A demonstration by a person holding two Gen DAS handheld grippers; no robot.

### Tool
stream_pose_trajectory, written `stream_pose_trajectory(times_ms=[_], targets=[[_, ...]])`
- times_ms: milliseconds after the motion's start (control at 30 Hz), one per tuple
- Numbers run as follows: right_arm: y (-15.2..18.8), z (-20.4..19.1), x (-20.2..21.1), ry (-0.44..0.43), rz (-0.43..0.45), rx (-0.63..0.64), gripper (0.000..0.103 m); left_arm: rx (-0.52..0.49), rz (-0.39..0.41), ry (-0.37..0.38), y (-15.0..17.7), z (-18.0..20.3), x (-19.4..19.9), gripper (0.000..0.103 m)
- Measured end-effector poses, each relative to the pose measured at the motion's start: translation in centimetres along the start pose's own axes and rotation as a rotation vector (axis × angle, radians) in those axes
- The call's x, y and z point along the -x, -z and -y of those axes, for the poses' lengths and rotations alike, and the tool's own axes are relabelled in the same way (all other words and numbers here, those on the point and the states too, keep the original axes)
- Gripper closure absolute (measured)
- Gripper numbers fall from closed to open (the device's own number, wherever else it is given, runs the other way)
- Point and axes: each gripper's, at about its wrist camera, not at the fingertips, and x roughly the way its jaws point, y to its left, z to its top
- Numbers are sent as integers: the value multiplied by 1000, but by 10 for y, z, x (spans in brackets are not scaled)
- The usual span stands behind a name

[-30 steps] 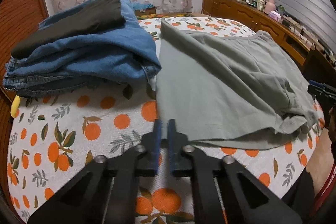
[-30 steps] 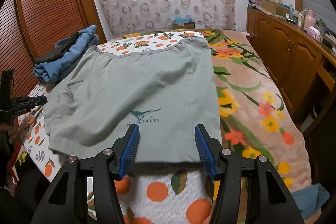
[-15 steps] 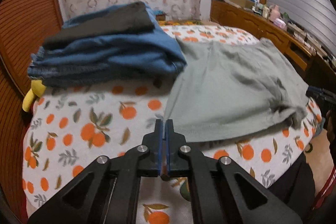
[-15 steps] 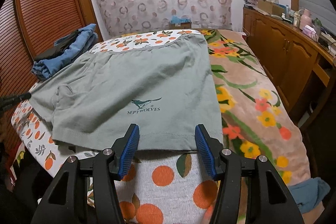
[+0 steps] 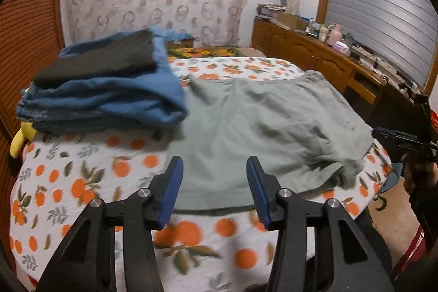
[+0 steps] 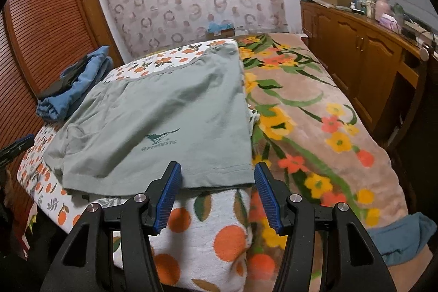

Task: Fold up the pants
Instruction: 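Close the right gripper on the side edge of the grey pants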

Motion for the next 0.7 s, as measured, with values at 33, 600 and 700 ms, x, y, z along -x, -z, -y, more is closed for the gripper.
stream_pose_trajectory(times_ms=[33, 600, 700], targets=[[0, 0, -1, 0, -1, -7, 45, -10, -3, 6, -1, 5, -3, 54], [-2, 18, -5, -70, -13, -164, 88, -122, -71, 128, 6, 85, -28, 54], [0, 17, 1, -51, 12, -157, 97, -143, -76, 147, 9, 96, -28, 54]])
